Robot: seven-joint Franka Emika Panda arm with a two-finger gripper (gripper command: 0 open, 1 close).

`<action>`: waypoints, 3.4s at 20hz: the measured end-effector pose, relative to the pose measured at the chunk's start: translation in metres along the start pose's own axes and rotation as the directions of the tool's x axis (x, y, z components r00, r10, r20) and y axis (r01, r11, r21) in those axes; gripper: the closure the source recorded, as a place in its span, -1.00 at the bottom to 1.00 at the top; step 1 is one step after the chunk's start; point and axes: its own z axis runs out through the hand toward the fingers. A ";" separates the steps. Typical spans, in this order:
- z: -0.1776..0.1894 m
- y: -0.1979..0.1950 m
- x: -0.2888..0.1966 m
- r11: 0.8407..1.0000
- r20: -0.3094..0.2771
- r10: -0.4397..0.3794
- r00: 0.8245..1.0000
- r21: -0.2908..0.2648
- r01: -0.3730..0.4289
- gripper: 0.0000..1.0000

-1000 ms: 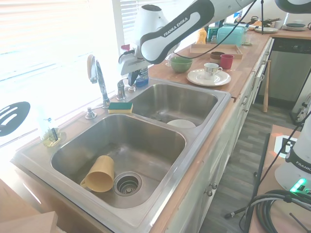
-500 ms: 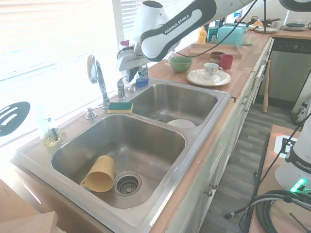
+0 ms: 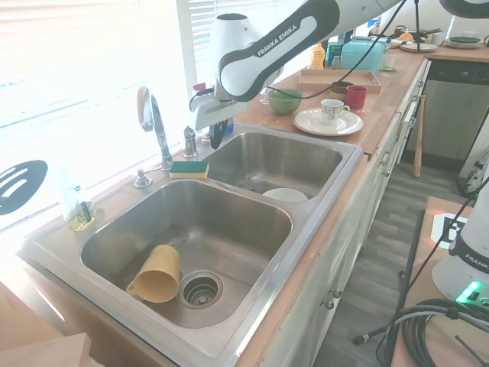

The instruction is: Turn on the faucet

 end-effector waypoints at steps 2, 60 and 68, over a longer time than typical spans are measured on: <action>-0.002 0.000 0.003 1.000 -0.003 0.011 1.000 0.014 -0.011 1.00; -0.055 0.134 -0.107 0.968 0.174 0.080 0.982 -0.250 -0.034 -1.00; -0.059 0.137 -0.106 0.969 0.169 0.084 0.982 -0.245 -0.040 -1.00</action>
